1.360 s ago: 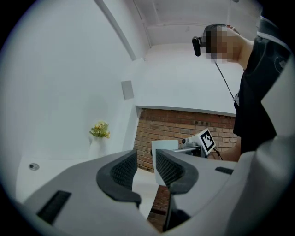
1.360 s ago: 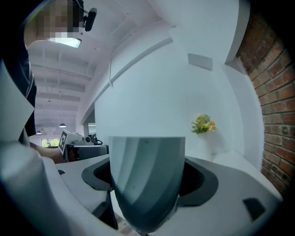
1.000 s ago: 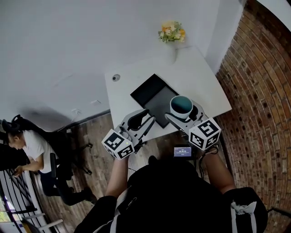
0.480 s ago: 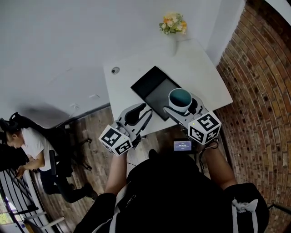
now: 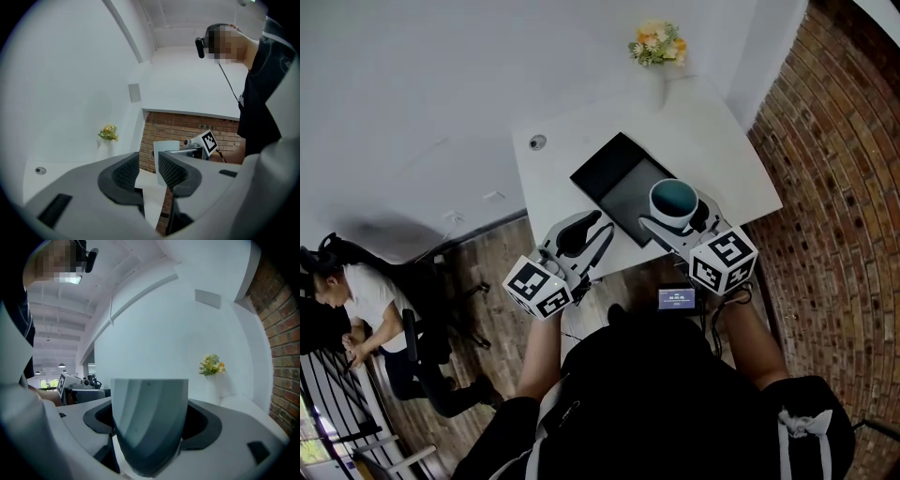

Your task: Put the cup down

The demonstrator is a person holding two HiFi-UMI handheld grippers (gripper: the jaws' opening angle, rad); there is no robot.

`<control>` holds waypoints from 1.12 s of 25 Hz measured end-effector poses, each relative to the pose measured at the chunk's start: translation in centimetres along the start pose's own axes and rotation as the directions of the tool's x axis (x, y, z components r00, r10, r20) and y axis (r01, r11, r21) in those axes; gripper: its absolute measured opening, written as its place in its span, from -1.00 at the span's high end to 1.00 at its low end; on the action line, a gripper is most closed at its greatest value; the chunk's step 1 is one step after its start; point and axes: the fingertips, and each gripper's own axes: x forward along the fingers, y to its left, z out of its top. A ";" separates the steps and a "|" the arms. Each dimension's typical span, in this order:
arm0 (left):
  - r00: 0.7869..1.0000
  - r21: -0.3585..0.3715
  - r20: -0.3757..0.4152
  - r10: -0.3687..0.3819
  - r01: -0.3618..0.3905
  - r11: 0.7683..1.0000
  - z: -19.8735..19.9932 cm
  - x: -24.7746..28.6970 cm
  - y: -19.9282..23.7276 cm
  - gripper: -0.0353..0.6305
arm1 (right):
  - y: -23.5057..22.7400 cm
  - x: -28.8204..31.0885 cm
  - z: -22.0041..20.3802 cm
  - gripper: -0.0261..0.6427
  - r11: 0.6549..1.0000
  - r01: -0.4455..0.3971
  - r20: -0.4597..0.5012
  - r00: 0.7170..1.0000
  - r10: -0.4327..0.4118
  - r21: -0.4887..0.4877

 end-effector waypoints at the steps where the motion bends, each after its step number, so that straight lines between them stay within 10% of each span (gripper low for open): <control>1: 1.000 -0.001 0.000 0.001 -0.001 1.000 0.0 0.0 0.1 0.53 | -0.1 0.1 0.0 -0.26 1.000 0.000 -0.002 1.000 0.000 0.001; 28: 0.999 -0.072 -0.031 0.042 -0.045 0.996 -1.4 2.6 6.7 0.53 | -14.6 22.6 -11.1 -0.26 0.998 0.045 -0.219 0.974 -0.055 -0.051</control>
